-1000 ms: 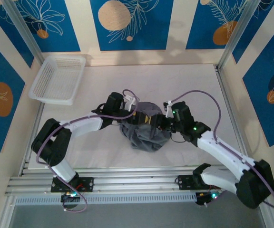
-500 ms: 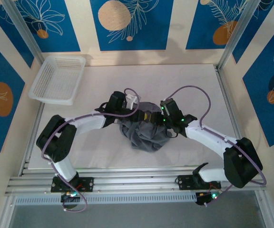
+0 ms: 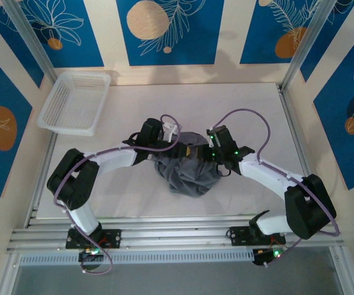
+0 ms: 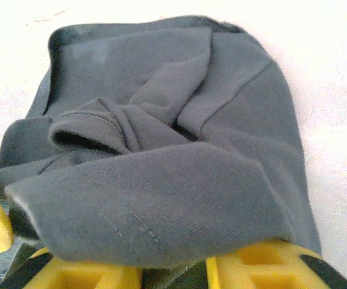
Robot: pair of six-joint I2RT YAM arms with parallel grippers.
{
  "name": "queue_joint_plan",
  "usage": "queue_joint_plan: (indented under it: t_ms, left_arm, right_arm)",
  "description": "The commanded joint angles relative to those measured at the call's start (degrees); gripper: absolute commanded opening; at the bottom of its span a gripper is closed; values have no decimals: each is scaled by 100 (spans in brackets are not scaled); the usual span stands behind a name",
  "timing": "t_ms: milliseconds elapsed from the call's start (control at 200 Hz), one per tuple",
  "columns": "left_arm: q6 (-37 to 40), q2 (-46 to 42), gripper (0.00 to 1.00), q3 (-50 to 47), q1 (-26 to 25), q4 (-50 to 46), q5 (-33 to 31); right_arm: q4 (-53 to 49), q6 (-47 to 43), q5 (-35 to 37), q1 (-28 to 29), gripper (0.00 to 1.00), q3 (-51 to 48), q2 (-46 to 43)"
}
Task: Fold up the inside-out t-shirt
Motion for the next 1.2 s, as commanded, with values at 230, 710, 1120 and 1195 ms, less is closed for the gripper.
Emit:
queue_joint_plan:
  t_ms: [230, 710, 1120, 1195]
  left_arm:
    - [-82, 24, 57, 47, -18, -22, -146]
    - [-36, -147, 0, 322, 96, -33, -9]
    - [1502, -1320, 41, 724, 423, -2644, -1243]
    - [1604, -1110, 65, 638, 392, -2962, -1532]
  right_arm:
    - [-106, -98, -415, -156, 0, 152, -582]
    - [-983, 8, -1200, -387, 0, 379, -1476]
    - [-1001, 907, -2470, -1904, 0, 324, -3015]
    - [-968, 909, -2485, -1964, 0, 332, -3146]
